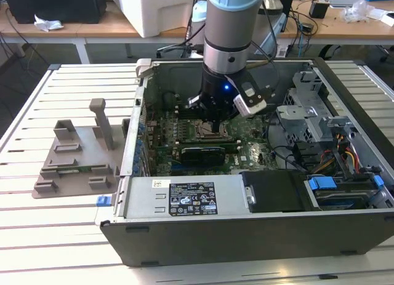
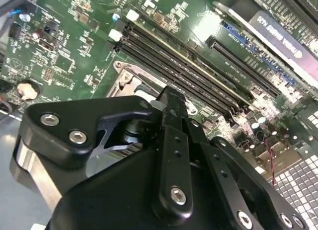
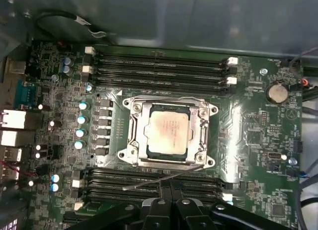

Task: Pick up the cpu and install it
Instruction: 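Install the second cpu locking lever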

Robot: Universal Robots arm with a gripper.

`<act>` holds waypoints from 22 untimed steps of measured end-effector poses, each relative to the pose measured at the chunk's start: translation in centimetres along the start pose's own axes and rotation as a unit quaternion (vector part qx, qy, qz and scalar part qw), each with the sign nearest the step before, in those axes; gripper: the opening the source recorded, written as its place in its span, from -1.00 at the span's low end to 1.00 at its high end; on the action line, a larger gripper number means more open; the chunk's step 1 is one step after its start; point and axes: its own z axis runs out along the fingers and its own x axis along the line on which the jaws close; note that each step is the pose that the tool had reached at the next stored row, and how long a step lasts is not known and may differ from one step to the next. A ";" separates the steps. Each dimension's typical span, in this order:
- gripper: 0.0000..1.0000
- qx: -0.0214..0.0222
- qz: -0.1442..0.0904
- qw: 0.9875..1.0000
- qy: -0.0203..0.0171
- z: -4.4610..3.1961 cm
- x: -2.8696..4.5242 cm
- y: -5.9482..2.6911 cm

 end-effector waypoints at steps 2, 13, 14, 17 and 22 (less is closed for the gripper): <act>-0.79 -0.001 0.000 1.000 0.000 0.50 0.68 0.02; -0.79 -0.005 -0.005 1.000 0.000 3.17 3.68 0.00; -0.79 -0.007 -0.007 1.000 0.000 3.28 3.80 0.01; -0.79 -0.023 -0.027 0.999 0.001 3.70 4.33 0.01; -0.79 -0.029 -0.032 0.999 0.001 4.11 4.57 -0.03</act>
